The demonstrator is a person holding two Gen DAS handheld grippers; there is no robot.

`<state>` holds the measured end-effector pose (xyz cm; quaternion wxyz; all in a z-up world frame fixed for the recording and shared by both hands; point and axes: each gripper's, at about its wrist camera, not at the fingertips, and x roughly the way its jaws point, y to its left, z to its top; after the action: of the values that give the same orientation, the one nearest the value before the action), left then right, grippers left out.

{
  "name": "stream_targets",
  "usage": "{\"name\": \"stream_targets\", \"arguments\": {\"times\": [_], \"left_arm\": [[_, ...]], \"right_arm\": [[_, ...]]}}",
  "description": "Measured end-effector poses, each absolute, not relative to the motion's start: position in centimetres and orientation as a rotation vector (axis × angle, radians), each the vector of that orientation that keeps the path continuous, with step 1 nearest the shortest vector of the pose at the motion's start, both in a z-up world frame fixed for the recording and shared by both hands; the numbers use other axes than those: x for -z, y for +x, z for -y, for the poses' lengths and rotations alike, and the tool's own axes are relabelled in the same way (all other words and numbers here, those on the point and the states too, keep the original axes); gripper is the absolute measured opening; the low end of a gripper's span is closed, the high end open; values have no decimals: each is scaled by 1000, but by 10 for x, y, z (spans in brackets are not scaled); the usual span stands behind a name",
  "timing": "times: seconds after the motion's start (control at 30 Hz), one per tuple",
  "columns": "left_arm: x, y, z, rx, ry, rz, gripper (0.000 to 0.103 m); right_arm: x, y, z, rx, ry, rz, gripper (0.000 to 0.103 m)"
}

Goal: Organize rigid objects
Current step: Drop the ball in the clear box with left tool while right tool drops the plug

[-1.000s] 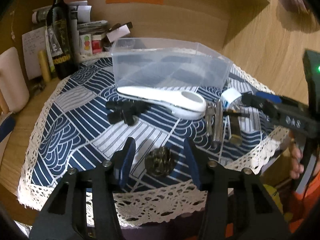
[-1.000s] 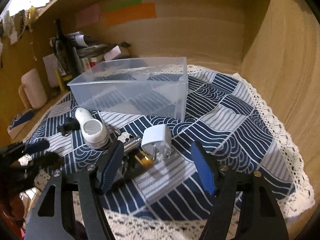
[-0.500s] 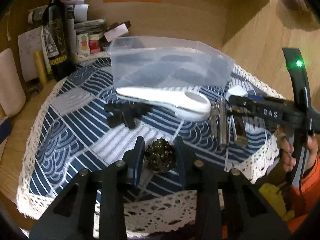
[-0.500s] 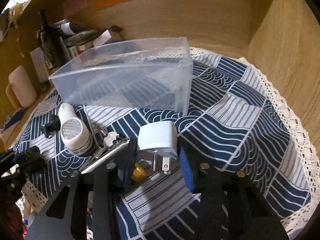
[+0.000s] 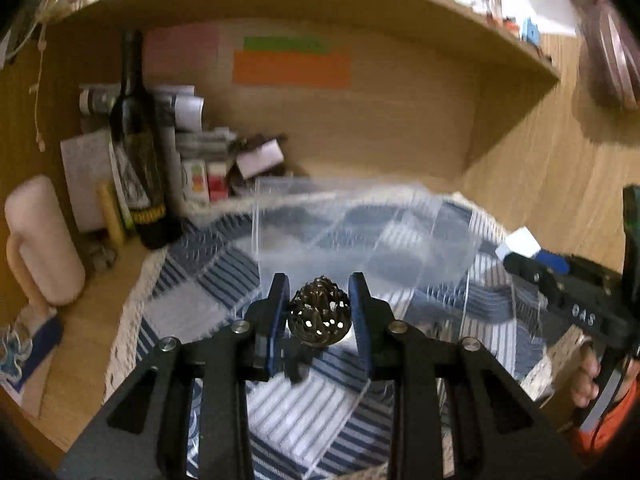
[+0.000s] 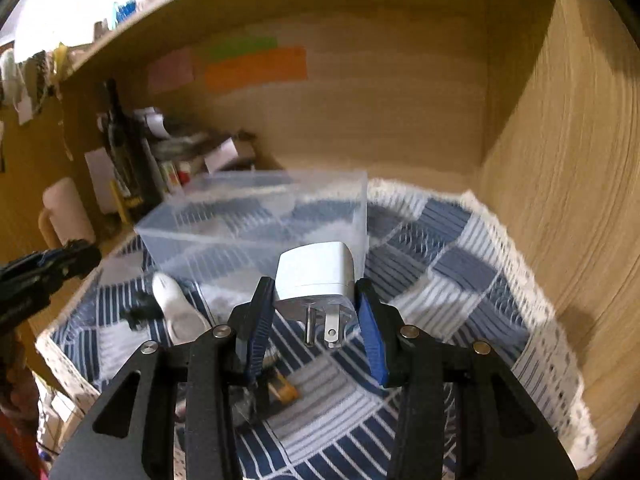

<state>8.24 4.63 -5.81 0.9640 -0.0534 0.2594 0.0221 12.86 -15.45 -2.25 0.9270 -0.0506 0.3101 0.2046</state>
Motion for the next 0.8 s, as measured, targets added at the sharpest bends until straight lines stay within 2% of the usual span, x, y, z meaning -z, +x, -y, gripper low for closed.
{"name": "stream_targets", "arguments": {"times": [0.47,0.8], "left_arm": [[14,144,-54,-73,-91,-494,30],[33,199,-51,-42,-39,-591,30]], "right_arm": [[-16,160,131,-457,-99,-514,38],[17,215,101,-488,-131,-644,38]]}}
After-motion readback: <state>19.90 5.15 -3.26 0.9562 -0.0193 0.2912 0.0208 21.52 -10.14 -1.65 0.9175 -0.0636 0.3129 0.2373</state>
